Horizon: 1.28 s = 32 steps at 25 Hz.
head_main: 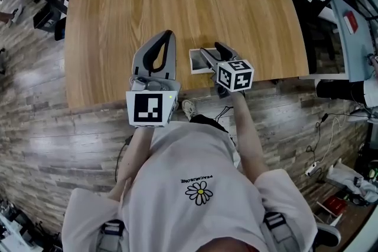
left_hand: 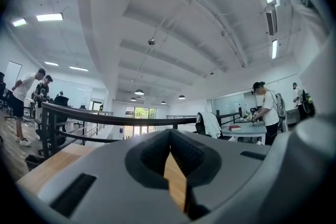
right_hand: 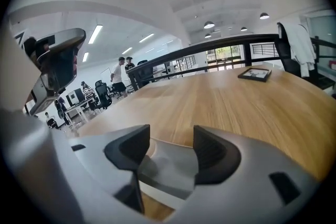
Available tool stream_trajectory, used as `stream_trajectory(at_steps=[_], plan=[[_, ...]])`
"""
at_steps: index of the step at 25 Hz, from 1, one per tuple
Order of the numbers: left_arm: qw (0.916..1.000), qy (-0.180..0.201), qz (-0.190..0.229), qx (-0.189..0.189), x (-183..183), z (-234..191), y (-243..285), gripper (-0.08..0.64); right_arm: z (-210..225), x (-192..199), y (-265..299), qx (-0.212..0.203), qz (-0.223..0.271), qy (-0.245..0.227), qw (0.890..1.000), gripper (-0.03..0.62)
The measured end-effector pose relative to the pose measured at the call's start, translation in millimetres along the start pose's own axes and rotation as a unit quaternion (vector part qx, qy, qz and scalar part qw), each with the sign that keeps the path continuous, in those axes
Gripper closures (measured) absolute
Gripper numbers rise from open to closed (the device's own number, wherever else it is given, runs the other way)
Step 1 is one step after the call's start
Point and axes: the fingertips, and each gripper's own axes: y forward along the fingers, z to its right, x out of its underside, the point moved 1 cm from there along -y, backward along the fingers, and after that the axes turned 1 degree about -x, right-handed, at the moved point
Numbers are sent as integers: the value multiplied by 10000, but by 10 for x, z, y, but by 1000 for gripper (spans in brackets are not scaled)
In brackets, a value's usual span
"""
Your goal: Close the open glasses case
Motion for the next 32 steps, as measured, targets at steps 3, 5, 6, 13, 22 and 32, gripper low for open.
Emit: stream_trajectory(at_steps=[3,5,6,13,22,32], plan=[[10000,23,-1,-4,4,-10,7,543,-4,3,-1,-6,-37,-19,10000,339],[10000,-12,-1,-9,8,-13,16,543,-15,10,3,-21,-77,-44,10000,339],[10000,-18,0,-2,9,-12,19,543,-20,16,4,-22,-94,-60,9999,339],[10000,-22,-39,69,45,7,25,543,-93,95,-65,-32,-126,-62,9999,339],[9998,-72,-36,197,45,22,130,543,-242,398,-213,-209,-245,188,9993,339],[9994,-105,-94,312,111,149,229,543,-241,587,-283,-196,-397,395,9982,339]])
